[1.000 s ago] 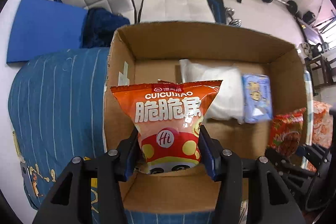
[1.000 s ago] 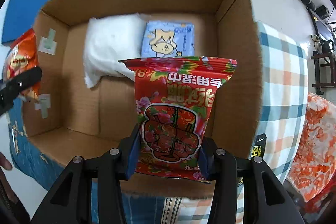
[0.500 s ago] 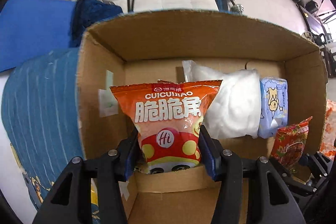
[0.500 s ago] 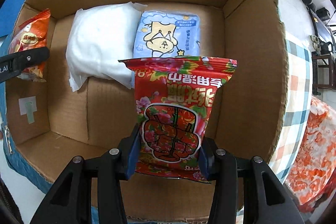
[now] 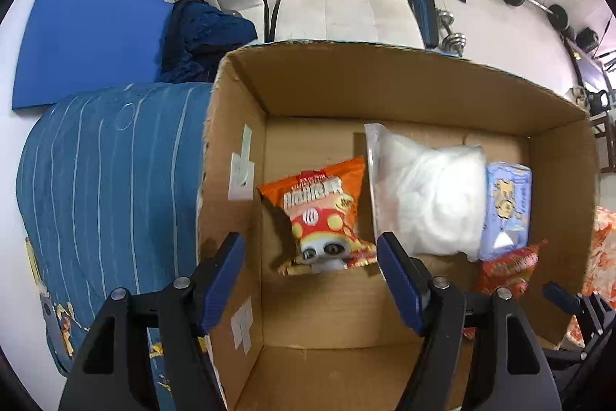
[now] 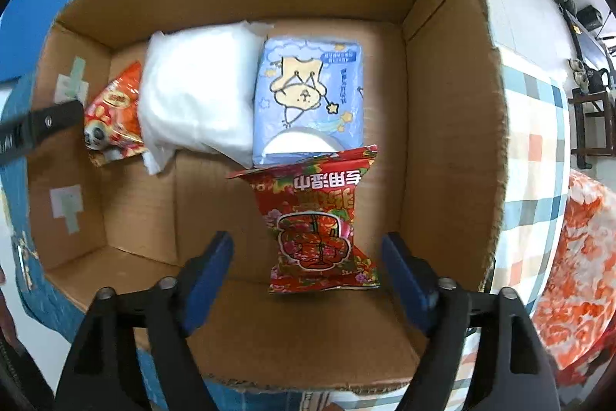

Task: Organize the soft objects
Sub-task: 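Carry both snack bags into the box and open both grippers, then grasp the black SHOE SHINE WIPES pack with the right gripper while the left grasps the yellow bag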

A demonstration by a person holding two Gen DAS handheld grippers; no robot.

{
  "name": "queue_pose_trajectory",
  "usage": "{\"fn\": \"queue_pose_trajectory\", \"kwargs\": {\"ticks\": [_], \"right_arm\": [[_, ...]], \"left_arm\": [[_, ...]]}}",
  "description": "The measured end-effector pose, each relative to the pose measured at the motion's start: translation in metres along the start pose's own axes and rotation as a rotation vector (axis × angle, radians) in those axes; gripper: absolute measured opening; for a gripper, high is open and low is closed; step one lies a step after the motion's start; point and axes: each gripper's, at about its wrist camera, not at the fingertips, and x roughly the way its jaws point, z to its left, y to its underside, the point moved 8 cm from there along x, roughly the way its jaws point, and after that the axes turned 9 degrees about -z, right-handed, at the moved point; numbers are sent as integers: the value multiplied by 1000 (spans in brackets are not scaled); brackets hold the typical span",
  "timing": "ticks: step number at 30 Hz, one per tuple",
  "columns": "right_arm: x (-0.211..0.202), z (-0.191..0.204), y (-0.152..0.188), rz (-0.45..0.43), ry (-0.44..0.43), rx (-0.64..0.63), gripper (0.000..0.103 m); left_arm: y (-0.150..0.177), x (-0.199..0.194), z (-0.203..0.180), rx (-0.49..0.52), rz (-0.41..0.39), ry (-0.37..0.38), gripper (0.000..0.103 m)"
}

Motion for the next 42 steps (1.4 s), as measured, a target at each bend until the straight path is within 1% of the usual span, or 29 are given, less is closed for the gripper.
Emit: {"fn": "queue_pose_trajectory", "kwargs": {"ticks": [6,8,9,10,11,13,17,20,22,29,33,35,36,37,40,42], "right_arm": [[-22,6,10,-31,-20,8,83],[-32,8,16,-46,-43,33,86],[-36,8,21,-55,-51,45,91],[-41,8,24,-67,-57,54,95],[-45,6,25,-77,-60,59,96],[-57,7,32,-112,-47,53,96],[-81,12,42,-173,-23,30,96],[-107,16,47,-236,-18,11,96],[-122,16,53,-268,-24,4,96],[-159,22,69,-329,-51,-19,96],[-174,19,79,-351,-73,-18,96],[-179,13,84,-361,-87,-13,97],[-180,7,87,-366,-95,-9,103],[-180,1,89,-368,-97,-6,103],[-168,-36,100,-337,-88,22,103],[-149,-75,110,-297,-40,45,103]], "left_arm": [[22,-39,-3,-4,-79,44,71],[30,-50,-5,-1,-101,50,72],[34,-56,-6,3,-113,51,72],[40,-64,-6,8,-130,48,74],[45,-70,-8,11,-139,48,81],[55,-81,-8,11,-166,52,90],[69,-103,-9,13,-209,63,100],[78,-119,-8,14,-234,56,100],[82,-129,-8,3,-252,65,100],[91,-177,-5,-13,-358,45,100],[96,-192,-6,-26,-387,41,100],[101,-199,-6,-45,-403,30,100],[103,-204,-5,-54,-425,20,100],[105,-207,-5,-60,-438,8,100],[113,-207,-6,-74,-448,-2,100],[122,-202,-7,-84,-421,-9,100]]}}
